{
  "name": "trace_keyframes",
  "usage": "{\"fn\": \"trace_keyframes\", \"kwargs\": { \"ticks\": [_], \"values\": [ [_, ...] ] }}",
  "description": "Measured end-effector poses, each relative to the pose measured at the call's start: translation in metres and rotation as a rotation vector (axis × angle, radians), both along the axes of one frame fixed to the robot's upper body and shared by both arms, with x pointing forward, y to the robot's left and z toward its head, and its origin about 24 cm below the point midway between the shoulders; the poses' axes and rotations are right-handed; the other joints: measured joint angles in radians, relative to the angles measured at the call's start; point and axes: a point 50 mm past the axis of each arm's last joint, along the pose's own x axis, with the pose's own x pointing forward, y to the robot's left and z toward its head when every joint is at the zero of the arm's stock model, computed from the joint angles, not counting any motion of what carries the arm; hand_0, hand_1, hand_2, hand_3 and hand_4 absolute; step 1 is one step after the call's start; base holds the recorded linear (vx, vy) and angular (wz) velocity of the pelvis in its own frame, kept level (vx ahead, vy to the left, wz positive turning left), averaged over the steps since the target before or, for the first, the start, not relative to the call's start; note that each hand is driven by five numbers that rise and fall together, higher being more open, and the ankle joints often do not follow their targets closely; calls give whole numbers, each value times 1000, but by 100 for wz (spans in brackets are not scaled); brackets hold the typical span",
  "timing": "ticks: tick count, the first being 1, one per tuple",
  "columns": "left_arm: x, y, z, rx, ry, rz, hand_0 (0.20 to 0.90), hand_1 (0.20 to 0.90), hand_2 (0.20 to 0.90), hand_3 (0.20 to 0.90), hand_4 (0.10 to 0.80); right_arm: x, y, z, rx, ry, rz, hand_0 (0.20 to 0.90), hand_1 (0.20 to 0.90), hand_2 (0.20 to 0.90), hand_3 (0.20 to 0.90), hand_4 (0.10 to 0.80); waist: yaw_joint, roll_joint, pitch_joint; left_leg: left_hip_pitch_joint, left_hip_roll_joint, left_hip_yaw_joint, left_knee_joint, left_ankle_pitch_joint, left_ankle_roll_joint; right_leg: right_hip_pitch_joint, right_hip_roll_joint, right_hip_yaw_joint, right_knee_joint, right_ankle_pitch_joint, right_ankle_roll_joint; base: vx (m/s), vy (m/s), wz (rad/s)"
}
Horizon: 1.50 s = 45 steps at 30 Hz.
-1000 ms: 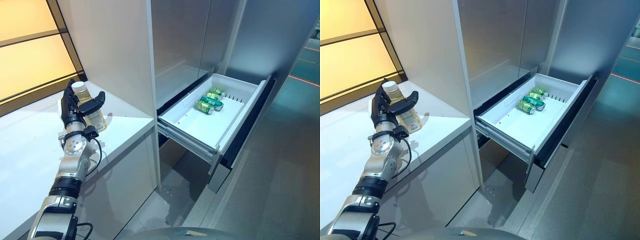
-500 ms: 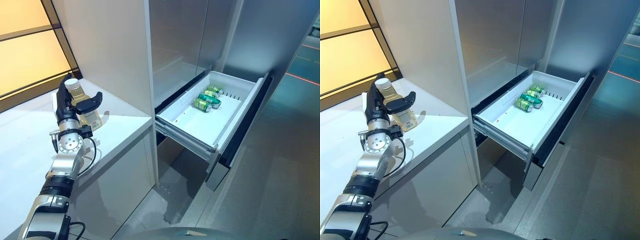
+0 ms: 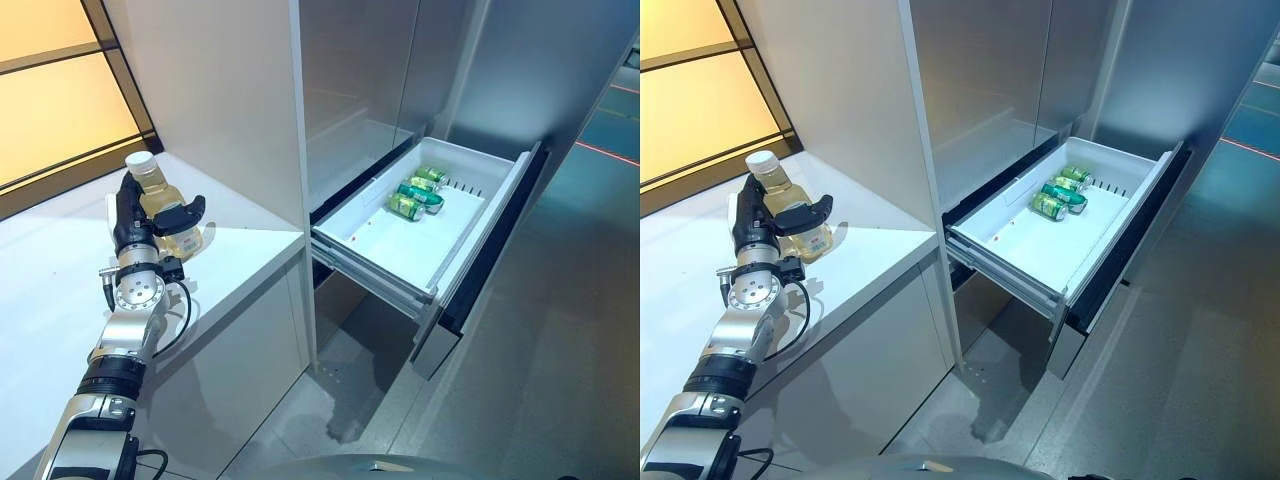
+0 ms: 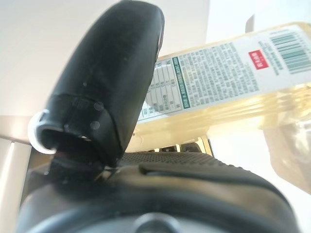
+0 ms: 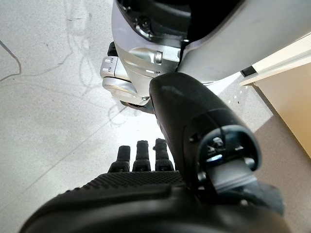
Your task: Put drinks into fridge and close the fridge
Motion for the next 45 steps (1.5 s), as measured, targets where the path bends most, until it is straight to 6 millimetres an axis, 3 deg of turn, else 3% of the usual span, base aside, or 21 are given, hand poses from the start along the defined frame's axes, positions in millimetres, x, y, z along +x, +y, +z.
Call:
{"fn": "trace_keyframes", "kwargs": {
  "ticks": [4,5,6,7,9,20,24,28,30,31,36,39,45],
  "values": [
    [0,0,-2,-62,-4,-13,900,900,900,900,800,0,0,0,0,-1,0,900,900,900,900,800,0,0,0,0,0,0,0,0,0,0,0,0,0,0,0,0,0,0],
    [0,-1,-3,-88,-5,-18,651,651,651,609,509,0,0,0,0,-1,0,900,900,900,900,800,0,-1,1,0,0,0,0,0,0,0,0,0,0,0,0,0,0,0],
    [0,-1,-4,-100,-4,-19,505,505,505,439,339,1,0,0,0,-1,0,900,900,900,900,800,0,-1,1,0,0,0,0,0,0,0,0,0,0,0,0,0,0,0],
    [0,0,-4,-106,-4,-20,476,476,476,406,306,1,0,0,0,-1,0,900,900,900,900,800,0,-1,2,0,0,0,0,0,0,0,0,0,0,0,0,0,0,0],
    [0,-3,-6,-149,-18,-26,300,300,300,200,100,1,0,0,1,-2,0,900,900,900,900,800,1,-2,4,0,0,0,0,0,0,-1,0,0,0,0,0,0,0,0],
    [-7,-18,-2,-241,-144,-77,300,300,300,200,100,7,4,0,8,-25,11,900,900,900,900,800,-1,-15,28,-1,0,0,0,0,0,-2,0,1,0,0,0,0,0,0],
    [-10,-32,23,-226,-260,-153,300,300,300,200,100,17,9,3,13,-81,91,900,900,900,900,800,2,-35,49,-2,0,-1,0,0,0,-2,0,0,0,0,0,0,0,0],
    [-19,-51,62,-174,-453,-280,300,300,300,200,100,51,21,16,44,-250,177,900,900,900,900,800,-2,-46,57,-3,-1,-2,1,0,1,-3,-1,0,0,0,0,-10,-9,0],
    [-25,-61,80,-134,-530,-368,300,300,300,200,100,74,34,30,90,-377,238,900,900,900,900,800,-5,-44,58,-3,0,-4,1,0,1,-3,1,0,1,0,0,-41,-35,2],
    [-30,-70,91,-110,-579,-449,300,300,300,200,100,93,51,44,154,-486,286,900,900,900,900,800,-7,-39,61,-3,0,-6,1,0,1,-2,1,-1,1,0,0,-36,-32,2],
    [-36,-102,101,-104,-607,-769,300,300,300,200,100,136,95,93,331,-772,432,900,900,900,900,800,1,-15,66,-3,-3,-11,5,0,1,1,0,-5,1,0,0,-38,-34,4],
    [-37,-123,88,-170,-537,-965,300,300,300,200,100,156,105,133,383,-925,531,900,900,900,900,800,1,-9,69,-4,-4,-11,5,0,1,0,0,-6,1,1,1,-43,-16,0],
    [-49,-152,41,-295,-284,-1278,300,300,300,200,100,191,93,216,478,-1207,590,900,900,900,900,800,-12,4,77,-5,-3,-6,6,0,0,-5,1,3,1,1,1,-26,-1,-4]
  ]
}}
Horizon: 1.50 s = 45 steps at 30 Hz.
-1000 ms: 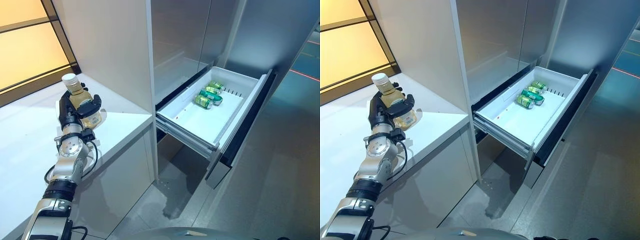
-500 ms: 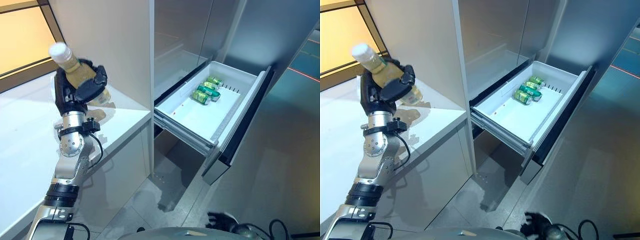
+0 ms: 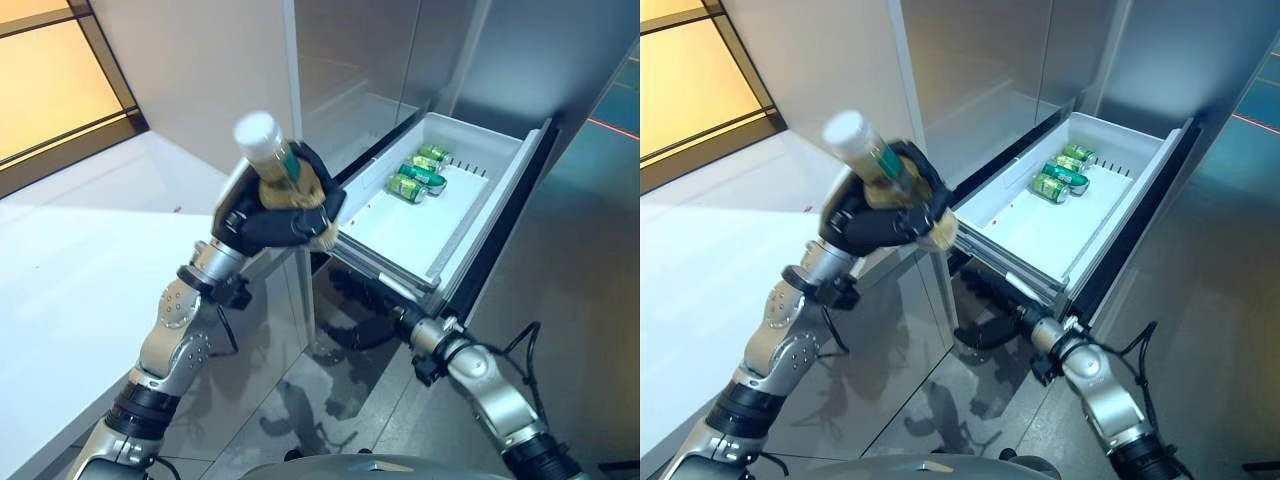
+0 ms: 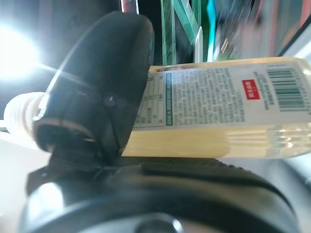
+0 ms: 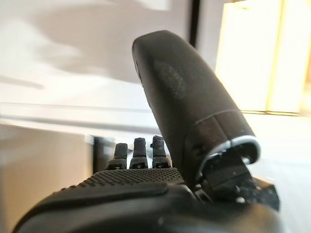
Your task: Put drinks into fridge and close the fridge
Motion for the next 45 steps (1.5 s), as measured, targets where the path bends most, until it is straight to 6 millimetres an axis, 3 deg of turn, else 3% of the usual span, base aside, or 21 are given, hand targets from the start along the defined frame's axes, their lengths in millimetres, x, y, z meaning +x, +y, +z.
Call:
{"fn": "trace_keyframes", "kwargs": {
  "ticks": [6,16,21,33,45],
  "values": [
    [-7,-14,-13,48,61,-168,300,300,300,200,100,14,6,35,107,-90,33,900,900,900,900,800,2,15,9,2,1,6,0,-1,-1,0,1,3,0,0,0,-3,-2,-1],
    [-8,-19,-18,77,97,-192,300,300,300,200,100,11,2,23,182,128,49,900,900,900,900,800,4,15,9,0,1,6,0,-1,-1,-1,1,2,0,0,0,0,0,0],
    [-7,-20,-21,154,89,-128,300,300,300,200,100,6,4,16,128,217,138,900,900,900,900,800,3,15,9,-1,1,4,0,-1,-1,-1,1,1,0,0,0,0,0,0],
    [-2,-12,-16,199,46,-6,300,300,300,200,100,17,11,40,74,136,233,900,900,900,900,800,3,14,9,0,1,8,0,-1,-1,-1,1,2,0,0,0,0,0,0],
    [3,-9,-25,222,75,35,300,300,300,200,100,17,11,41,97,141,224,900,900,900,900,800,4,12,10,-1,1,10,0,-1,-1,-3,2,6,0,0,0,0,0,0]
  ]
}}
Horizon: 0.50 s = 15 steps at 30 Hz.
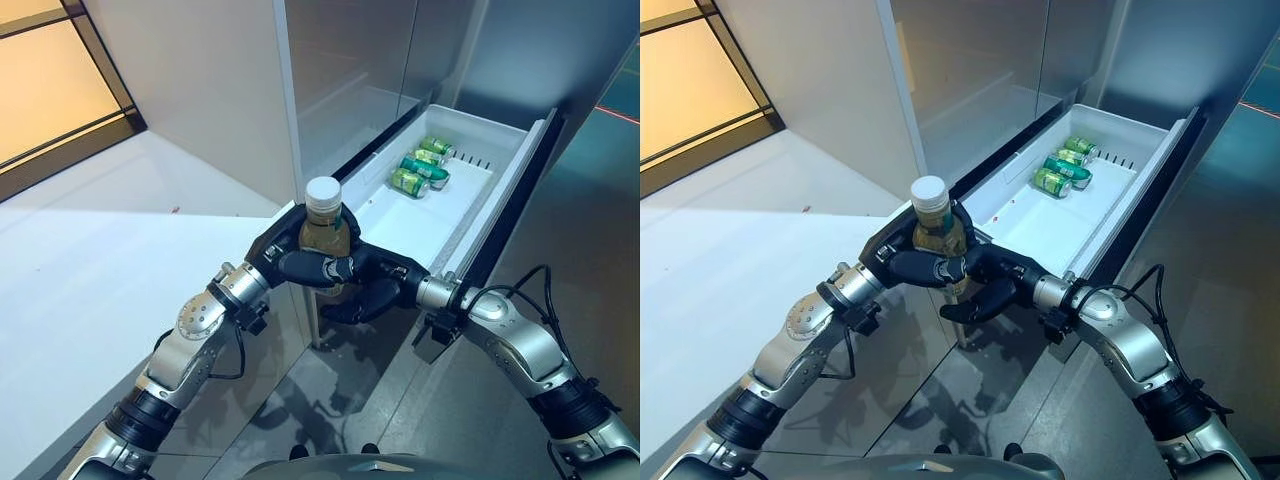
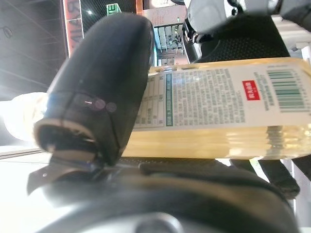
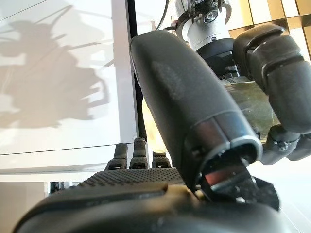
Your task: Put drinks into fridge and close the fridge
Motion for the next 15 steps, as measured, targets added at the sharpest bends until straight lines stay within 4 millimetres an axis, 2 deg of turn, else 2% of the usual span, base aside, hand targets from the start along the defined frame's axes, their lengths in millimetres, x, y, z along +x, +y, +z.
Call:
{"fn": "trace_keyframes", "kwargs": {
  "ticks": [1,2,3,8,15],
  "values": [
    [0,-1,0,-4,0,-2,300,300,300,200,100,0,0,0,11,6,-2,799,799,799,782,682,0,0,0,0,0,0,0,0,0,0,0,0,0,0,0,0,0,0],
    [0,-1,0,-7,1,-6,300,300,300,200,100,0,1,0,18,11,-2,509,509,509,444,344,0,0,0,0,0,1,0,0,0,0,0,0,0,0,0,0,0,0],
    [0,-2,0,-9,1,-12,300,300,300,200,100,0,1,0,30,21,1,300,300,300,200,100,0,0,0,0,0,1,0,0,0,0,0,0,0,0,0,0,0,0],
    [-4,-11,-1,-98,30,-101,300,300,300,200,100,-2,4,-2,66,63,7,300,300,300,200,100,-1,-2,0,-1,0,3,0,0,0,-1,0,0,0,0,0,0,0,0],
    [-3,-9,-1,-170,90,-128,300,300,300,200,100,-7,8,-6,121,104,-27,300,300,300,200,100,-2,-5,0,0,0,5,0,0,0,0,0,1,0,1,1,0,0,0]
  ]
}}
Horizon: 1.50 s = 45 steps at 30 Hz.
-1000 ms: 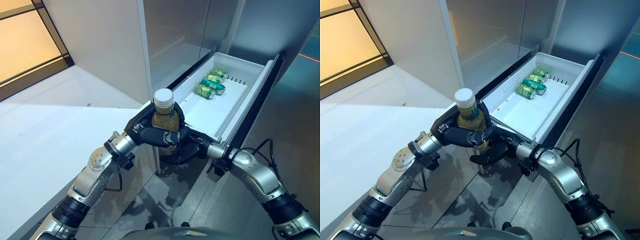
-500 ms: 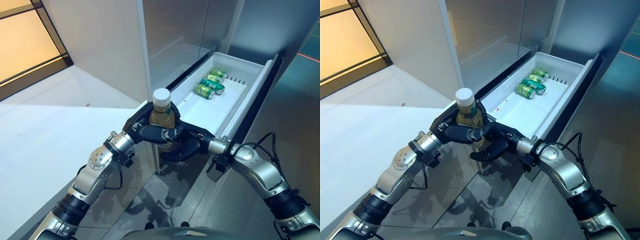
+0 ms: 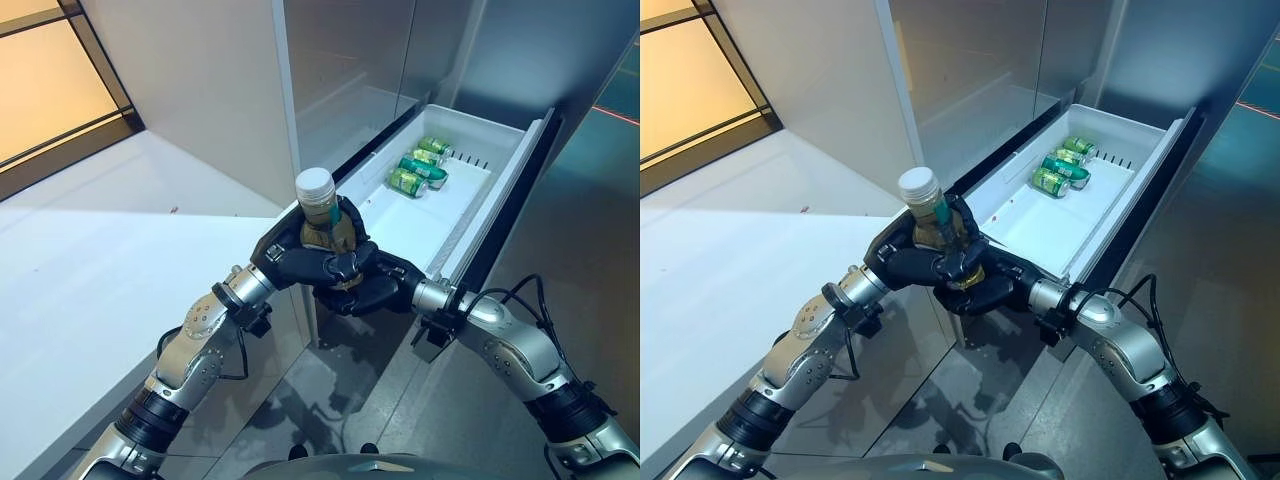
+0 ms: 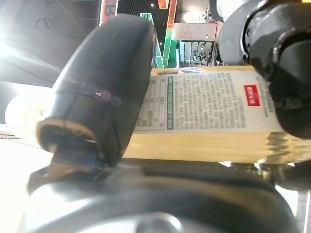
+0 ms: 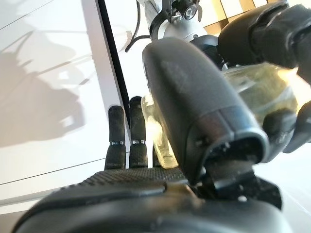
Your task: Put drinks into fridge and close the fridge
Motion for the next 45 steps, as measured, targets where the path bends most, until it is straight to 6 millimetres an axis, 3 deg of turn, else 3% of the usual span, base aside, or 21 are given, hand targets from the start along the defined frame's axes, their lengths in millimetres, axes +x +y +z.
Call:
{"fn": "trace_keyframes", "kwargs": {
  "ticks": [11,13,14,15,24,32,36,41,45],
  "values": [
    [1,-1,-6,82,76,-86,300,300,300,200,100,-11,0,-13,-8,78,-34,300,300,300,200,100,-13,-11,-2,0,-1,2,0,0,0,0,-1,2,0,1,1,0,0,0],
    [2,-1,-6,99,72,-90,472,472,472,400,300,-12,0,-14,-16,78,-37,300,300,300,200,100,-15,-11,-2,0,-1,2,0,0,0,0,-1,3,0,1,1,0,0,0],
    [2,-2,-5,109,65,-90,615,615,615,568,468,-12,0,-14,-18,77,-39,300,300,300,200,100,-15,-11,-2,0,-1,2,0,0,0,0,-1,3,0,1,1,0,0,0],
    [3,-2,-4,121,54,-93,900,900,900,900,800,-11,-1,-13,-20,71,-42,300,300,300,200,100,-15,-11,-2,0,-1,2,0,0,0,0,-1,3,0,1,1,0,0,0],
    [6,0,2,152,10,-37,900,900,900,900,800,-4,-8,-5,-110,-45,-114,300,300,300,200,100,-11,-10,-2,-2,-1,-5,0,0,0,-1,0,1,0,1,1,0,0,0],
    [6,3,27,-8,-216,150,900,900,900,900,800,23,-21,13,-116,-119,-302,300,300,300,200,100,10,-11,-2,-6,-1,-17,0,0,0,-1,0,-9,0,1,1,21,-9,3],
    [7,10,39,-48,-278,244,900,900,900,900,800,37,-47,5,-209,-116,-486,300,300,300,200,100,38,-14,0,-7,-2,-23,0,1,0,0,-1,-13,0,1,1,39,-1,5],
    [3,6,48,-95,-314,225,900,900,900,900,800,43,-82,-20,-302,-13,-728,300,300,300,200,100,61,-18,2,-8,-4,-33,0,1,1,3,-2,-20,0,1,2,36,1,6],
    [5,3,41,-78,-244,191,900,900,900,900,800,55,-101,-13,-326,-30,-886,300,300,300,200,100,62,-19,3,-9,-4,-39,0,3,1,6,-2,-24,0,1,2,35,6,5]
  ]
}}
